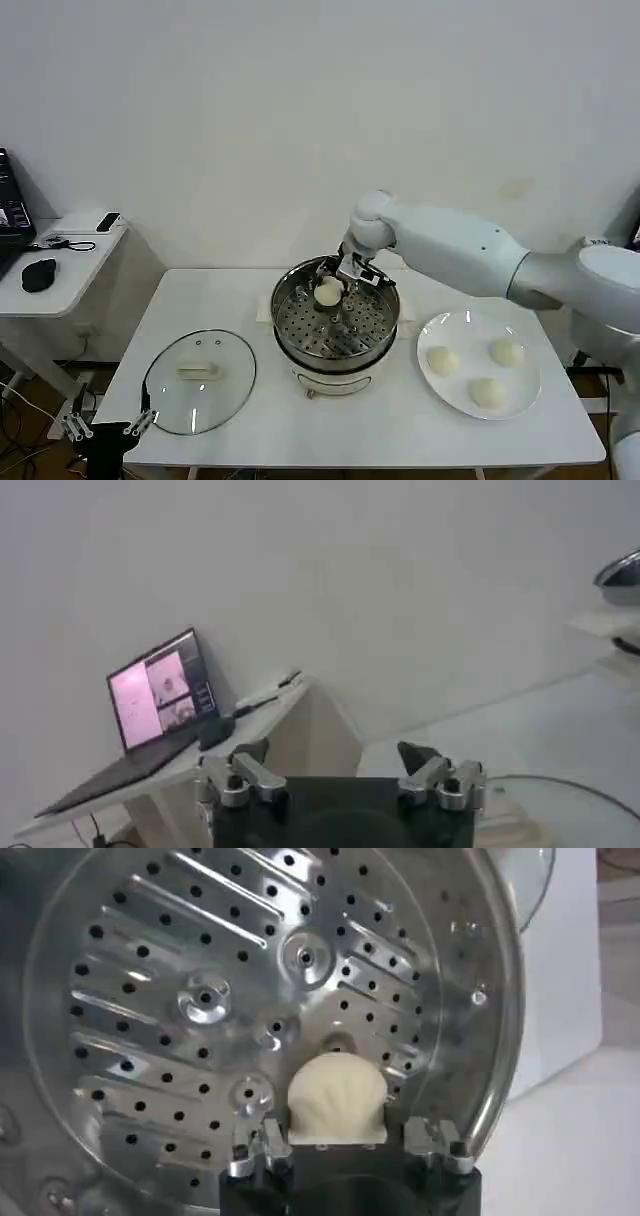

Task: Take steamed baozi put them in steamer then cover it.

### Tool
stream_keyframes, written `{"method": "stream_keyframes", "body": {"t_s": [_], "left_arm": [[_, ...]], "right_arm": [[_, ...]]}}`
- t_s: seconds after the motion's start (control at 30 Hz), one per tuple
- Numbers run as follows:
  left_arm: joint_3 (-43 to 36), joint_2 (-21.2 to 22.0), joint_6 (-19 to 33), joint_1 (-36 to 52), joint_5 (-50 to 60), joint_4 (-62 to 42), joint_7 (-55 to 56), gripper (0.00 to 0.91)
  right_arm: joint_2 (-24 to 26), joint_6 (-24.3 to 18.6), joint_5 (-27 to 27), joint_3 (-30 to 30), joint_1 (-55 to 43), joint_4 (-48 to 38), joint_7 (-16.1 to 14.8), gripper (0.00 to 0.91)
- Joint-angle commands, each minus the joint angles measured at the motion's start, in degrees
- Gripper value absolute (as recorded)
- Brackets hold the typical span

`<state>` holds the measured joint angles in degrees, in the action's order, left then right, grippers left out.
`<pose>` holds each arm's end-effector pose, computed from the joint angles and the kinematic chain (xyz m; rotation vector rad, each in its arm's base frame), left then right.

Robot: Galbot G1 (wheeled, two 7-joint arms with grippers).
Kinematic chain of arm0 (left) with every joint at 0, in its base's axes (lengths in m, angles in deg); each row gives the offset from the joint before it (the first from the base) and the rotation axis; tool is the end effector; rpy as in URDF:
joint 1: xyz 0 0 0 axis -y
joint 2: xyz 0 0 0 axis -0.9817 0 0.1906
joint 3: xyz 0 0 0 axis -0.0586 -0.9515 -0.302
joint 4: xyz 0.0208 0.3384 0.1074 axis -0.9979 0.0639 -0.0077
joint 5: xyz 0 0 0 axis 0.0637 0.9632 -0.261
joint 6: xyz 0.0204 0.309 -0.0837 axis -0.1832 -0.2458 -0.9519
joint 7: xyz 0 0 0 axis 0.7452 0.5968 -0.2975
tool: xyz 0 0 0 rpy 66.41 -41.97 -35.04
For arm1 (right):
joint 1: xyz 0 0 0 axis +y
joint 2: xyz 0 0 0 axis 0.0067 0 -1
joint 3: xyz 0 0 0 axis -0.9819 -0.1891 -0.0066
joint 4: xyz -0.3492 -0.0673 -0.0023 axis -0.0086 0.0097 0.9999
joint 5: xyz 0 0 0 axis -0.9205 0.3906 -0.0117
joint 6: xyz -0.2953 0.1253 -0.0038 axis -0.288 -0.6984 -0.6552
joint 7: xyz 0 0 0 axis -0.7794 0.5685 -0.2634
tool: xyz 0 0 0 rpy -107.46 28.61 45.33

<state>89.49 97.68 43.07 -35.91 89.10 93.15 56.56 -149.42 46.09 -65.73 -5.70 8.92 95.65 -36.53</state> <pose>0.0603 0.0808 -0.2926 0.4561 -2.8947 -0.6712 0.5625 0.0942 -0.1100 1.9373 -0.7224 2.3635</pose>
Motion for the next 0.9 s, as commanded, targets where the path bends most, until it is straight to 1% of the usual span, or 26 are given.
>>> {"method": "stream_keyframes", "body": {"t_s": [0.03, 0.07, 0.1, 0.13, 0.17, 0.37, 0.5, 0.53, 0.6, 0.63, 0.77, 0.9], "left_arm": [[0.0, 0.0, 0.0, 0.0, 0.0, 0.0, 0.0, 0.907], [0.0, 0.0, 0.0, 0.0, 0.0, 0.1, 0.1, 0.907], [0.0, 0.0, 0.0, -0.1, 0.0, 0.1, 0.1, 0.907], [0.0, 0.0, 0.0, 0.0, 0.0, 0.1, 0.1, 0.907], [0.0, 0.1, 0.0, -0.1, 0.0, 0.2, 0.1, 0.907], [-0.1, 0.0, 0.0, -0.1, 0.1, 0.3, 0.1, 0.907], [-0.1, -0.2, 0.0, 0.0, 0.1, 0.7, 0.0, 0.907], [-0.2, -0.3, -0.1, 0.0, 0.1, 0.8, 0.0, 0.907], [-0.5, -0.4, -0.1, 0.0, 0.1, 0.9, 0.0, 0.907], [-0.7, -0.5, -0.1, 0.0, 0.1, 0.9, 0.0, 0.907], [-1.3, -1.0, -0.2, 0.1, -0.1, 1.2, -0.2, 0.907], [-1.4, -2.0, -0.4, 0.6, -0.9, 1.8, -0.5, 0.907]], "right_arm": [[-0.9, -1.5, -1.9, 0.0, 0.5, -2.4, 0.6, 0.685], [-0.9, -1.7, -2.1, 0.1, 0.6, -2.6, 0.7, 0.715], [-1.0, -1.9, -2.2, 0.2, 0.6, -2.8, 0.9, 0.806], [-1.1, -2.1, -2.2, 0.3, 0.7, -2.9, 1.2, 0.867], [-1.1, -2.2, -2.0, 0.3, 0.7, -3.0, 1.3, 0.907], [-0.5, -2.5, -0.6, 1.3, 0.5, -1.6, 2.3, 0.907], [2.3, 0.7, 2.7, 0.8, -2.1, 3.2, 0.8, 0.907], [3.8, 1.7, 4.1, 0.2, -3.7, 4.9, 0.6, 0.907], [6.9, 5.5, 9.0, -0.6, -6.0, 8.7, -0.1, 0.907], [8.3, 6.8, 10.1, -1.0, -7.5, 10.2, -0.3, 0.907], [15.0, 13.4, 12.9, -2.5, -12.1, 15.5, -0.9, 0.907], [21.5, 17.0, 15.2, -5.2, -15.2, 19.0, -1.0, 0.907]]}}
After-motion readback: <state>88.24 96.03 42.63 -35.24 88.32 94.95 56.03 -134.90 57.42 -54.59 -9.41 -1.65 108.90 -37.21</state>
